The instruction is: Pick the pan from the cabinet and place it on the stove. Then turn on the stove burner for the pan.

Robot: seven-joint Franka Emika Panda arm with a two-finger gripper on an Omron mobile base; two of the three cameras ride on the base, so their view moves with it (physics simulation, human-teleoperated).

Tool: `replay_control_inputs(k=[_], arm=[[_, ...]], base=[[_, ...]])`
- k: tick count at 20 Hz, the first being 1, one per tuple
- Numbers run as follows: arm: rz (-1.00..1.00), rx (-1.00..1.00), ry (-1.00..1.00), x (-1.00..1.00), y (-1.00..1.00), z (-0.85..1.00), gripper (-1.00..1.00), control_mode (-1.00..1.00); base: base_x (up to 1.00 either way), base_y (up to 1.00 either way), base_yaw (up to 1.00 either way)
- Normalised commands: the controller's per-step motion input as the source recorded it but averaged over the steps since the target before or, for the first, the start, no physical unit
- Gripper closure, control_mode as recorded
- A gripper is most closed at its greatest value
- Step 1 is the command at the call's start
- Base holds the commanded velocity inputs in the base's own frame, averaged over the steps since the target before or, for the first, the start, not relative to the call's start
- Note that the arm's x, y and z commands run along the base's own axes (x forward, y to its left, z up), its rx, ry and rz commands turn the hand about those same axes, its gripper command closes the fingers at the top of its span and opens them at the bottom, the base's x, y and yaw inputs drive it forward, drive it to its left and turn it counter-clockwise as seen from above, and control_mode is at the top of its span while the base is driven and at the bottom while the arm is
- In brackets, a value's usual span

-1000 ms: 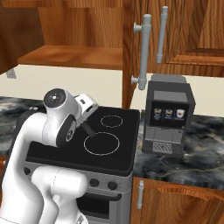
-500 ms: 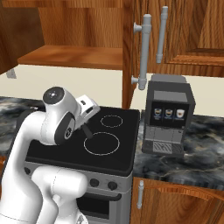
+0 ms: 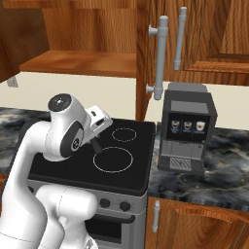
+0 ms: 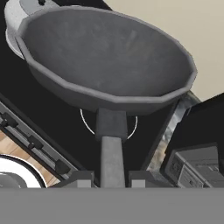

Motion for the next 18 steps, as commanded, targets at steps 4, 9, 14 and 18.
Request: replay_control_inputs(k=[4, 9, 14, 18], arm=[[-0.04, 0.00, 0.04, 0.01, 0.00, -0.07, 1.00, -1.00], [-0.01, 0.00, 0.04, 0.00, -0.01, -0.16, 1.00, -1.00], [0.00, 0.00, 0.02, 0.00, -0.07, -0.23, 1.00, -1.00], [0.00, 0.01, 0.00, 0.00, -0.14, -0.30, 1.00, -1.00]], base=[[0.00, 0.00, 0.00], [0.00, 0.00, 0.00], [0.00, 0.00, 0.00], [0.00, 0.00, 0.00]])
